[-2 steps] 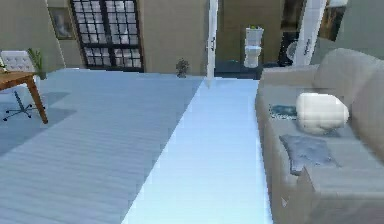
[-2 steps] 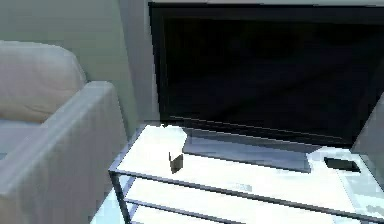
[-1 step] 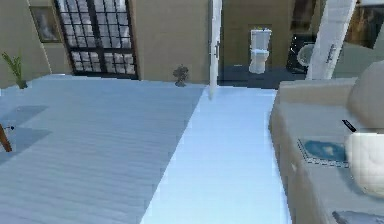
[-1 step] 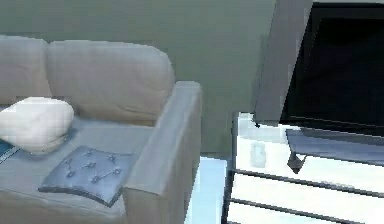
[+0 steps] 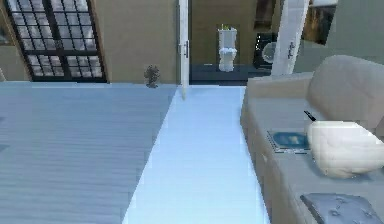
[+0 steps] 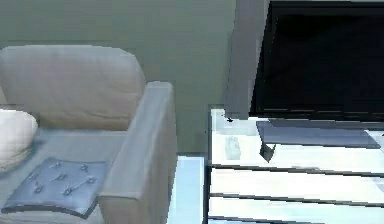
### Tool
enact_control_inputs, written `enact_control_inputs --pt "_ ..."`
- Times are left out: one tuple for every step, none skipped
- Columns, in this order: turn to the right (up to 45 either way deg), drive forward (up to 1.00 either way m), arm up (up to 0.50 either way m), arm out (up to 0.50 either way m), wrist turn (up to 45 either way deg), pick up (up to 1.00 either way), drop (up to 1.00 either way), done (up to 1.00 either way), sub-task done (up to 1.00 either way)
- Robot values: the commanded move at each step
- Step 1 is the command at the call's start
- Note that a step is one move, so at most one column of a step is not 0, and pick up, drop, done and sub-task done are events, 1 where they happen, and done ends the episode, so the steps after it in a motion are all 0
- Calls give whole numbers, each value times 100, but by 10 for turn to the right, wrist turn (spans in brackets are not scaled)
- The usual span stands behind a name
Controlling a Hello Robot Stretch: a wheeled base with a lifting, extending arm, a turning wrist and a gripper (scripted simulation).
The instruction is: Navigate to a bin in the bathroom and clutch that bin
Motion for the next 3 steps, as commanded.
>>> enact_control_inputs --pt "30 0 0 0 0 0 0 0 0" --pt "-450 0 0 0 0 0 0 0 0" --pt "-450 0 0 0 0 0 0 0 0"
